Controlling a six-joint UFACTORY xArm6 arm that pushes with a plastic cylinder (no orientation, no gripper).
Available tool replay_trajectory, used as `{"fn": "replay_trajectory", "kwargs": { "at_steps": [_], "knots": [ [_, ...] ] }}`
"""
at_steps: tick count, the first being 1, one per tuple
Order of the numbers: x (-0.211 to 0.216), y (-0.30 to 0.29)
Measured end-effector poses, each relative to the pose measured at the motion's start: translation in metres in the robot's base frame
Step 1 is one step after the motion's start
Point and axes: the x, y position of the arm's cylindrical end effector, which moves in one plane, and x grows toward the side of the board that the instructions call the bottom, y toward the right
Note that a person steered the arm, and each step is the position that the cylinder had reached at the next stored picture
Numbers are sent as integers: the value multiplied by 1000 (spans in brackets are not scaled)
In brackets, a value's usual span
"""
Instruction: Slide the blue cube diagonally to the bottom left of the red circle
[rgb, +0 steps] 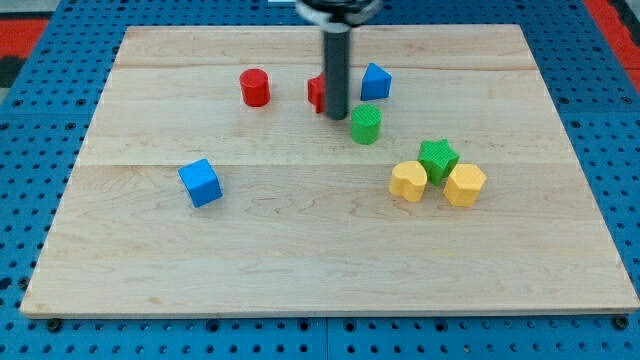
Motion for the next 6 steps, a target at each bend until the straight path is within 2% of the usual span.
{"fn": "replay_trajectory", "kwargs": {
  "at_steps": [1,2,3,4,5,6],
  "knots": [
    [25,41],
    [91,31],
    [75,-78],
    [147,-137],
    [223,-143],
    [149,-182]
  ]
}}
